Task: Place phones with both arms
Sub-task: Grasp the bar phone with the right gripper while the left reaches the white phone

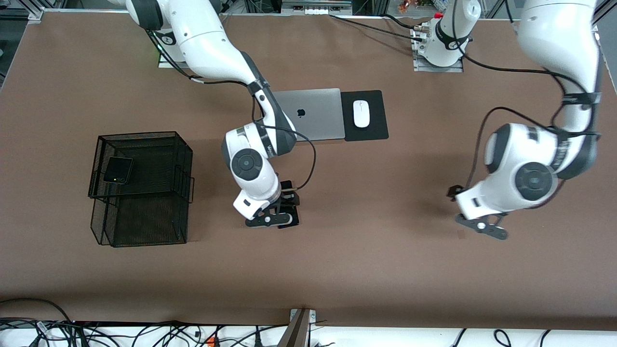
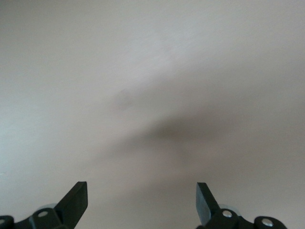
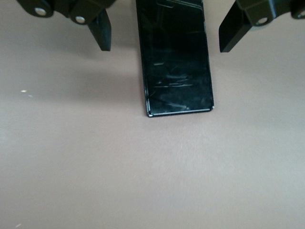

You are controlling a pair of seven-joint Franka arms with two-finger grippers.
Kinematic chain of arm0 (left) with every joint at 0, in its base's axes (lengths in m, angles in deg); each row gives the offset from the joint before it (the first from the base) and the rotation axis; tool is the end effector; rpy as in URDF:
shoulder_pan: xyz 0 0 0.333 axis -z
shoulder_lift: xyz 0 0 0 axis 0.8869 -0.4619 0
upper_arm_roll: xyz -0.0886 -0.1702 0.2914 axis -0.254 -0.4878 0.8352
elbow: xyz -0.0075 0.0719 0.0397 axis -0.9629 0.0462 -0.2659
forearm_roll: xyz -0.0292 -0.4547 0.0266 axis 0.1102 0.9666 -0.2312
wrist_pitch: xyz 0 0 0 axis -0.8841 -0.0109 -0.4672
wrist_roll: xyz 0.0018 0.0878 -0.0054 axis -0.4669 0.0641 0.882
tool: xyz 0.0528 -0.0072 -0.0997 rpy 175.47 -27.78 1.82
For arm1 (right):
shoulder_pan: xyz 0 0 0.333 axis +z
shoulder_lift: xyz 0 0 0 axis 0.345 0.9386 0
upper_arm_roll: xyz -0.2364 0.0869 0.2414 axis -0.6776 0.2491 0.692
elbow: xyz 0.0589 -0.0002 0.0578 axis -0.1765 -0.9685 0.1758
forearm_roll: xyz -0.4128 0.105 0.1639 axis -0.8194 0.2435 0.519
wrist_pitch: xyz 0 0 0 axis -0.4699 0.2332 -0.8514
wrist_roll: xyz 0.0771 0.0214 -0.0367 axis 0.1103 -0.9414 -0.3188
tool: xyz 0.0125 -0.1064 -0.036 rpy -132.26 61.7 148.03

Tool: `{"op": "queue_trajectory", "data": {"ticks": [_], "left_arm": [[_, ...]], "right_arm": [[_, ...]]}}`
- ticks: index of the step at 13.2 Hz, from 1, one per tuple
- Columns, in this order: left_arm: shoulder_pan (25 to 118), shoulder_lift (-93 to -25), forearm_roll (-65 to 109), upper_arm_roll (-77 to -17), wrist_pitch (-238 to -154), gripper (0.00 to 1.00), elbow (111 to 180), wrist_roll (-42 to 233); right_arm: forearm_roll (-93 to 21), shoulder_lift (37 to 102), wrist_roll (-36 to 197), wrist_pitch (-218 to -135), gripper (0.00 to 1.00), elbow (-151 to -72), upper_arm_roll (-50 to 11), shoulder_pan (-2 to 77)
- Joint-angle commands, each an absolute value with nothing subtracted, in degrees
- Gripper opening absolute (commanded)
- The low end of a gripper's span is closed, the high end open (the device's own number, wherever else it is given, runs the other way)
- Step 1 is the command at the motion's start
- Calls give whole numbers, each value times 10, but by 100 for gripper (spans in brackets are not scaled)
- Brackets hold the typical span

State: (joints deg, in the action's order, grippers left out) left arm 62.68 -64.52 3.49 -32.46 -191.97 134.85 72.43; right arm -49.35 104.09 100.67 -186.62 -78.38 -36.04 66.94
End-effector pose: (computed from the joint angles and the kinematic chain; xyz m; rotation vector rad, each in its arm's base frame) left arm 0.7556 -0.0319 0.3156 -2.9687 0.6334 0.1939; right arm 0.7229 0.4649 0.1952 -3.0661 -0.2001 -0.1343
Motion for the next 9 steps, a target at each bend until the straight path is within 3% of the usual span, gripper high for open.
{"op": "queue_trajectory", "data": {"ticks": [1, 9], "left_arm": [[571, -618, 25, -333, -1922, 100, 1376, 662], [410, -614, 33, -339, -1971, 100, 1394, 550]], "right_arm": [[-488, 1059, 973, -1867, 100, -767, -359, 667], [-482, 1062, 984, -1892, 100, -788, -334, 667]]}}
